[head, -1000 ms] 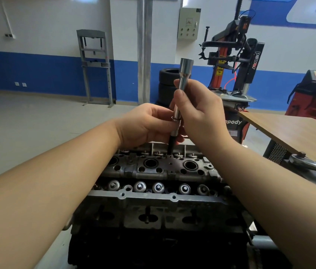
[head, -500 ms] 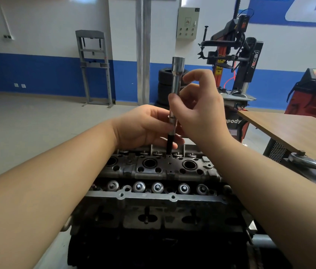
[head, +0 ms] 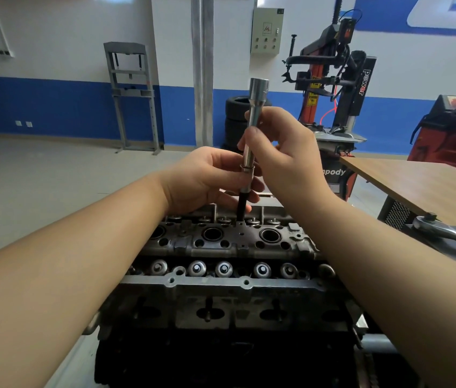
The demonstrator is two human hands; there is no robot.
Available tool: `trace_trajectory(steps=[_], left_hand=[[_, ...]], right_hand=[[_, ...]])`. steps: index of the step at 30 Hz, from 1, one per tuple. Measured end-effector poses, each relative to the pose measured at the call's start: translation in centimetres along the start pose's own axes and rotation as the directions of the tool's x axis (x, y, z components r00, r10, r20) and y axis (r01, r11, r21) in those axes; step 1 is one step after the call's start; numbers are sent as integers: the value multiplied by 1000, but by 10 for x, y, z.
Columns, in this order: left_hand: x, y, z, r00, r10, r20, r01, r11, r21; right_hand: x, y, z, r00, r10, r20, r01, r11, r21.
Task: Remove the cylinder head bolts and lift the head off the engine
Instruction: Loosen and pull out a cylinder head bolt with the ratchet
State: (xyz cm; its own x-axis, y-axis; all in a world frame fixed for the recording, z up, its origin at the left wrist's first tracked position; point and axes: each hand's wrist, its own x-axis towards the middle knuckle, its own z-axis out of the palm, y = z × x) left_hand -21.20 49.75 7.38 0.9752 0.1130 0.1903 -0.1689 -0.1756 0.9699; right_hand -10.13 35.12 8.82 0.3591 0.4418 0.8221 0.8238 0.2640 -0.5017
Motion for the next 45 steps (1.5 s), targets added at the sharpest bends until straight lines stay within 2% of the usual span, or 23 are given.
trace_trajectory(steps=[3,5,9,12,15,19,23,27,30,33,35,37,41,45], left_hand=[[1,1,4,992,8,-130,8,992,122],[3,1,7,987,9,-160,17,987,160],[-1,6,7,998,-32,-54,34,999,31],[-4,6,5,999,-28,24,29,999,-29],[-3,7,4,999,-18,-44,20,998,65],[1,6,8,989,17,-146,3,991,136],[0,6,7,997,8,-80,-2,998,71],[-3,5,0,996,-50,70,50,999,-5],[-2,4,-2,999,-50,3,50,996,80],[1,4,3,991,-17,-131,53,961,270],[2,5,6,988,6,-156,48,939,339],[1,6,6,992,-3,-123,37,960,279],[-2,8,3,999,-35,-15,35,999,21],[-1,6,-1,999,1,-41,2,998,68]], right_hand=[[0,1,2,1000,-1,-20,0,999,-37],[-1,2,3,999,-31,-15,29,993,-116],[-1,4,4,998,-69,-9,67,985,-161],[-2,3,4,998,-52,18,53,992,-111],[-1,4,4,999,6,38,-5,999,-41],[-1,4,7,1000,4,-20,-5,997,-76],[-2,2,9,994,-77,-73,68,990,-122],[-3,2,6,997,-73,-16,71,995,-73],[-1,3,5,1000,-12,-19,12,1000,0],[-1,3,6,998,-13,-56,10,999,-44],[-1,2,7,997,-30,-67,24,997,-77],[-2,2,7,996,-55,-72,48,994,-101],[-2,0,5,999,-36,-11,36,998,-56],[-1,0,4,999,35,-1,-34,999,23]])
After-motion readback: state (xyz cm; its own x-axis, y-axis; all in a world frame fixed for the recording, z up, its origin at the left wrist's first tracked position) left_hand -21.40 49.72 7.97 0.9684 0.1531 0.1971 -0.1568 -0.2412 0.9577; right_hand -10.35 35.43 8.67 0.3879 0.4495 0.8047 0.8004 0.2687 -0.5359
